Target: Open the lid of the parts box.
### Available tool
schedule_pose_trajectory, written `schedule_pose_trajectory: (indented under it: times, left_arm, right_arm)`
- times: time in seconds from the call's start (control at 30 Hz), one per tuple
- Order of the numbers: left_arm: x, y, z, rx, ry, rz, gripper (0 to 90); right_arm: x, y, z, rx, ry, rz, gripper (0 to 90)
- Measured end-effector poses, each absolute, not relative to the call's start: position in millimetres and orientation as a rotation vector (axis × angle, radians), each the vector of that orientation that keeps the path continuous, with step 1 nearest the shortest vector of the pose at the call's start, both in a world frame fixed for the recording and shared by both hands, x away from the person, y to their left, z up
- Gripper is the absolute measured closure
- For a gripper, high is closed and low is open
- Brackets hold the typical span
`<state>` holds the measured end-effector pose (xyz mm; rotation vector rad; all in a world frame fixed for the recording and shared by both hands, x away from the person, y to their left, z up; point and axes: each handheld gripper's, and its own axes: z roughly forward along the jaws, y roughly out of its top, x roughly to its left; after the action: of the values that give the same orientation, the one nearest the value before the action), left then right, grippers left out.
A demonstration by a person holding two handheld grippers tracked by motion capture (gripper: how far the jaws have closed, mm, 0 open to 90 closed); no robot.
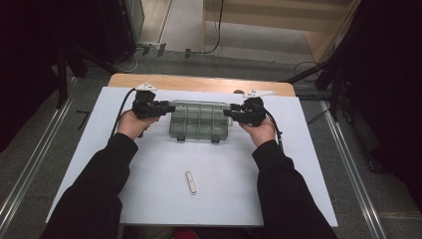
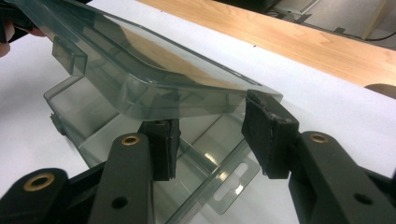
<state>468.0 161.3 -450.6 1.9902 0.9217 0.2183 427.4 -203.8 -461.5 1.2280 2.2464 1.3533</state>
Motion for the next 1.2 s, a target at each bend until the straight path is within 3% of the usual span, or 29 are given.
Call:
schedule_pose_trajectory:
  times: [1.2]
  left_arm:
    - [495,149,-445,1.924,0.972,0.311,60.5]
  right_arm:
    - [457,-198,-459,1.303,2.087,1.355,64.9]
